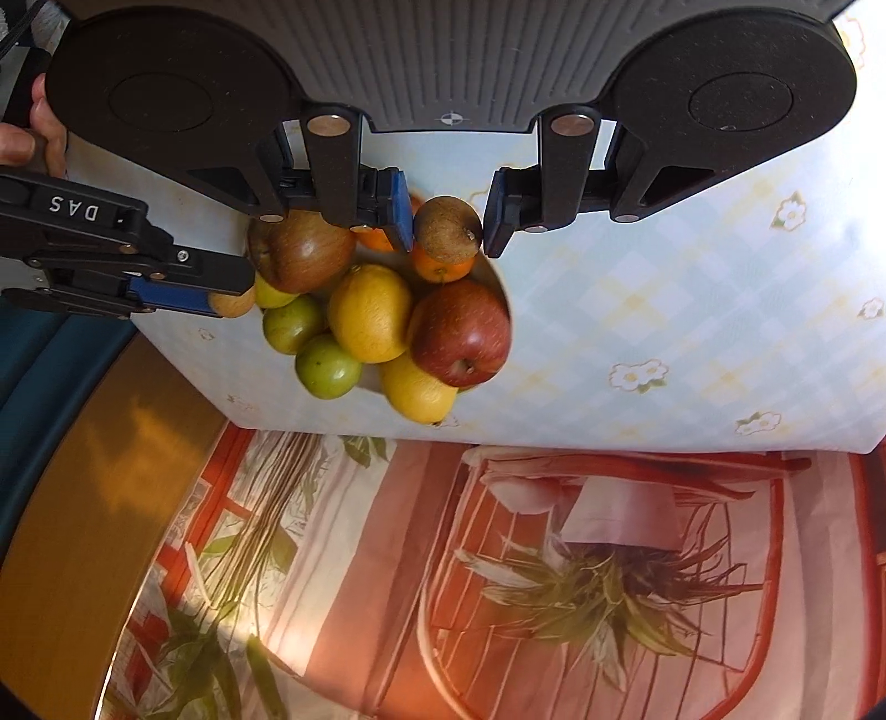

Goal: Organize fruits
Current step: 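Carry the kiwi onto the plate and open the left tool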

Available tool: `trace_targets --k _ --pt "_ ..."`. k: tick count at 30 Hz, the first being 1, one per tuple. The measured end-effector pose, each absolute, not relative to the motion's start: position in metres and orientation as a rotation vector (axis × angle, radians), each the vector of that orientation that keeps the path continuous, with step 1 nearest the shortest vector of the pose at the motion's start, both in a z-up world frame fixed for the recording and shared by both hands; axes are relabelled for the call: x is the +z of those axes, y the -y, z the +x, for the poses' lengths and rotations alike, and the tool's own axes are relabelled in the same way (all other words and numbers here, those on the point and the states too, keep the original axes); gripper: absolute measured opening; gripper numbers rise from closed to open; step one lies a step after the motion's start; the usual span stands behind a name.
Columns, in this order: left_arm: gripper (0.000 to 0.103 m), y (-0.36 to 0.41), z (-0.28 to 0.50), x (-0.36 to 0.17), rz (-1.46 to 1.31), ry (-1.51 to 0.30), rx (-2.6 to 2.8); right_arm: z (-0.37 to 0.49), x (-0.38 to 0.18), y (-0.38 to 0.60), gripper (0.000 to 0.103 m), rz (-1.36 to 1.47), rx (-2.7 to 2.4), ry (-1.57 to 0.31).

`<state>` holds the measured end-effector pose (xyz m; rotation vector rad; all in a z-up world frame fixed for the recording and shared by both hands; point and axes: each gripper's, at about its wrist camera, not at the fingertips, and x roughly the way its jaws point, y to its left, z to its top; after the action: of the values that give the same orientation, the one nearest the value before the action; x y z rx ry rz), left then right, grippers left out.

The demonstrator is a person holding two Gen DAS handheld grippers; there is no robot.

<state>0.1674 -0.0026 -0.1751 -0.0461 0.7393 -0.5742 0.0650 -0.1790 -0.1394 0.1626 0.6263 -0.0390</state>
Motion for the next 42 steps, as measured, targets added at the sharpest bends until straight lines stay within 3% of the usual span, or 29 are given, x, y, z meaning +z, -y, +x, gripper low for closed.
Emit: trace_targets --k 12,33,39,42 --pt "0.029 0.048 0.188 -0.179 0.006 -0.740 -0.619 0.071 -0.152 0.223 0.026 0.195 -0.122 -0.638" --pt "0.030 0.055 0.204 -0.191 0.012 -0.803 -0.609 0.096 -0.165 0.228 0.028 0.214 -0.077 -0.676" --pt "0.043 0.050 0.196 -0.183 0.025 -0.784 -0.593 0.085 -0.159 0.228 0.028 0.237 -0.100 -0.670" --pt "0.059 0.045 0.188 -0.175 0.034 -0.769 -0.574 0.079 -0.154 0.227 0.032 0.238 -0.116 -0.669"
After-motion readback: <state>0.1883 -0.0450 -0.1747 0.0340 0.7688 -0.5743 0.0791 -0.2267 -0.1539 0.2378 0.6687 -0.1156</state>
